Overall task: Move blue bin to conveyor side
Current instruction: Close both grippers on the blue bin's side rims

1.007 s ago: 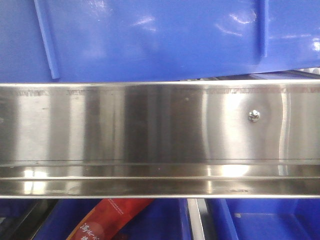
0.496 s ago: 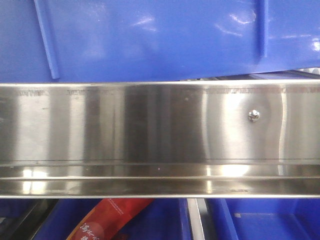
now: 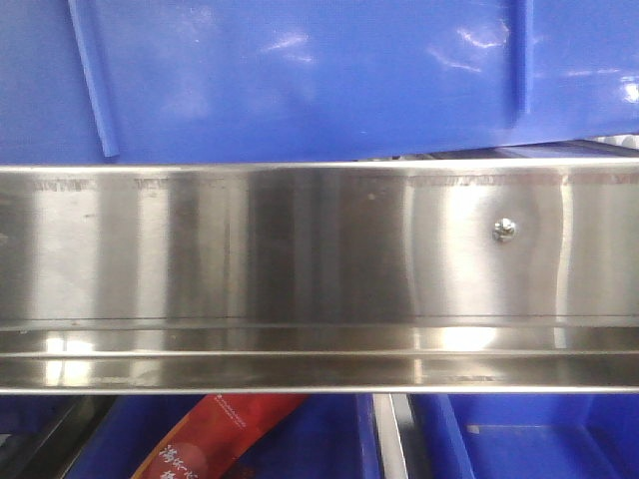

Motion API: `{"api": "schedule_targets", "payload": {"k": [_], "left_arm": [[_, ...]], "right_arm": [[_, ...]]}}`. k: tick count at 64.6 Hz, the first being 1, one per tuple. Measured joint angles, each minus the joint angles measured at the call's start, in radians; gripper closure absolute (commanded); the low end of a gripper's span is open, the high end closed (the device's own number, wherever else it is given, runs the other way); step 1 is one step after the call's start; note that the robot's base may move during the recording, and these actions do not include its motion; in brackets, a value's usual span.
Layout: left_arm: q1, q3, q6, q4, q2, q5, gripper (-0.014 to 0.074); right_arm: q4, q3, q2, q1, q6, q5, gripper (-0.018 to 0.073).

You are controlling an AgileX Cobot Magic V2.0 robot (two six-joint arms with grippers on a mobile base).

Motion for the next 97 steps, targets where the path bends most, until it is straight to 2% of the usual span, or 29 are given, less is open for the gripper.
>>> {"api": "schedule_targets", "payload": {"k": [21, 97], "left_arm": [[0.0, 0.0, 0.0, 0.0, 0.0, 0.002, 0.023], [0.0, 0.0, 0.0, 0.0, 0.0, 0.002, 0.023]], "right_arm": [[0.0, 0.077, -0.029, 0.0, 0.005, 0.0, 0.0146], [0.024, 0.081, -0.024, 0.0, 0.006, 0.0, 0.0146]]}}
